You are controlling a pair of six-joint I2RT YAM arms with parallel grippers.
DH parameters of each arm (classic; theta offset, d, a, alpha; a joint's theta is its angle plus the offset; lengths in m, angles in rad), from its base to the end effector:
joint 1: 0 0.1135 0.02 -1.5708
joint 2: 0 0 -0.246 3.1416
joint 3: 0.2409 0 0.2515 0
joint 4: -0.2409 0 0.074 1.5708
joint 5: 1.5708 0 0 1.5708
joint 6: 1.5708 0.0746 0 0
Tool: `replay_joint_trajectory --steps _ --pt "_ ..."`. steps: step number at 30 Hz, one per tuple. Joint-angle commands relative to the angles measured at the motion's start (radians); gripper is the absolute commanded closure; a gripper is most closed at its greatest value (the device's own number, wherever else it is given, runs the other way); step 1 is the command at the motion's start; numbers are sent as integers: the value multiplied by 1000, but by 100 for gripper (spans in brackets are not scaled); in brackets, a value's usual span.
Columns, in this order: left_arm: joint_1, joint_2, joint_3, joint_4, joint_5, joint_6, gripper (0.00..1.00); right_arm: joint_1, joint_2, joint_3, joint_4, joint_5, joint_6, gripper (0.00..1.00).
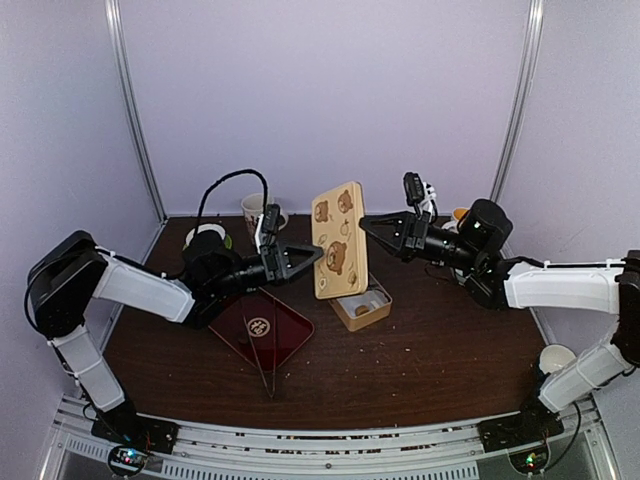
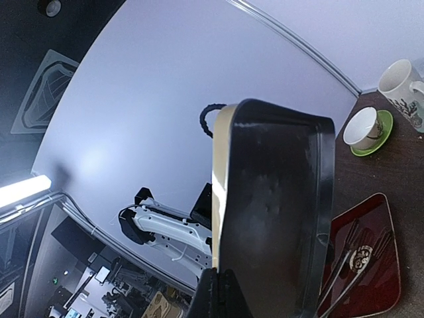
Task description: Pack the chocolate
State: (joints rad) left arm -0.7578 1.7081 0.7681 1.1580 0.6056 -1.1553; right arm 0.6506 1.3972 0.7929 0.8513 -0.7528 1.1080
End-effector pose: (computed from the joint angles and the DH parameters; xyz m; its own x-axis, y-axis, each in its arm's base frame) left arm 0.2456 -0.2909 0.2246 -0.8229 -0.2569 -0.5067 0.5348 -0.0492 -0.8436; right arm 0.2374 0.2448 0.2978 -0.7807 0.2265 -0.5825 -0.6069 -0.0525 0.7930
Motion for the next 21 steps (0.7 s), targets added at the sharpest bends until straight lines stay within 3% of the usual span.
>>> replay_joint_trajectory --steps 1,5,11,16,21 --pt "11 3 62 -209 -48 118 39 -81 53 -19 35 -28 -4 100" --pt "10 -3 147 -555 -153 249 33 -139 94 -17 79 -77 18 100" --pt "9 48 311 -879 -262 348 23 -194 80 -16 31 -112 -15 100" --pt "8 165 501 -1176 -372 339 20 -234 -30 -23 -239 -83 -207 100" --pt "6 290 640 -1301 -455 253 22 -244 -154 -3 -536 -11 -407 100"
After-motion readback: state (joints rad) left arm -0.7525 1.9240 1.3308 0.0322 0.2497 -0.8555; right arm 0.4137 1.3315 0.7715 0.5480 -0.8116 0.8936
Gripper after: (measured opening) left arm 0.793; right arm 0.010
